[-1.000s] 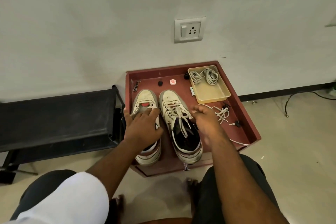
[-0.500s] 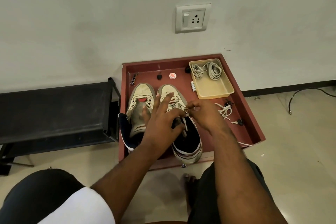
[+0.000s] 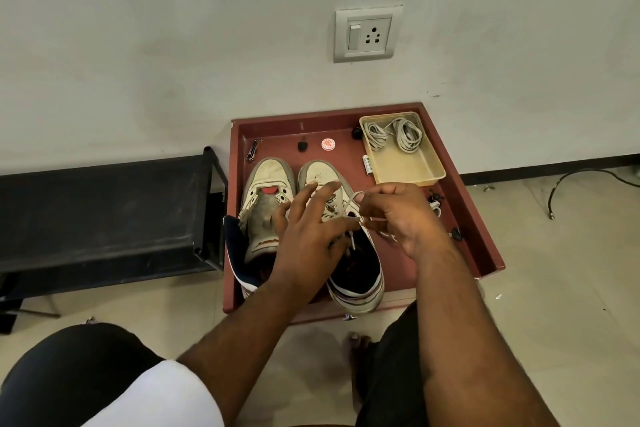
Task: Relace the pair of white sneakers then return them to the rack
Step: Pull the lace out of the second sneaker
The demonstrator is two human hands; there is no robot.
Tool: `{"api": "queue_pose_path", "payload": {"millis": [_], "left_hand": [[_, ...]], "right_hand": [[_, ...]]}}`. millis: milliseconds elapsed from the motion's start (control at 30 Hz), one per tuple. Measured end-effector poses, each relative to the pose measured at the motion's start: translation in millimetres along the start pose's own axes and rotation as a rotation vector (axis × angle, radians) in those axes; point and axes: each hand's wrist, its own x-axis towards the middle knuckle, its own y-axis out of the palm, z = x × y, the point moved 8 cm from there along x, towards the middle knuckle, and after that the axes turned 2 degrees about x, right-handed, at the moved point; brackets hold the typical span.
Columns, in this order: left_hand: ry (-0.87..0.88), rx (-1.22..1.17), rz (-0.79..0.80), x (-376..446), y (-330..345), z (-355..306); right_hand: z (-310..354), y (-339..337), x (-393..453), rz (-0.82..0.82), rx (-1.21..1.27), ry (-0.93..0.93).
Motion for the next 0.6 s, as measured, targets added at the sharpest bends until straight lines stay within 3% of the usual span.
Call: {"api": "queue_pose_path", "payload": {"millis": [67, 233, 400, 533, 600], "left_hand": [[-0.003, -0.045, -0.067, 0, -4, -1], [-0.239, -0.259, -0.241, -7, -26, 18], [-0.498, -0.495, -0.461, -24, -62, 51], [-0.754, -0.781, -0.768, -52, -97, 95], [-0.840, -0.786, -0.893, -66, -120, 120]], "right_hand": [[-3, 0, 0, 0.024, 0.044, 0.037], [-7, -3, 3, 0.028, 0.183, 0.090], [-13, -31, 6, -0.285, 0.548, 0.080], [-10, -57, -4, -0.453, 0.790, -0.059], [-4, -67, -13, -0.505, 0.825, -0.133]]}}
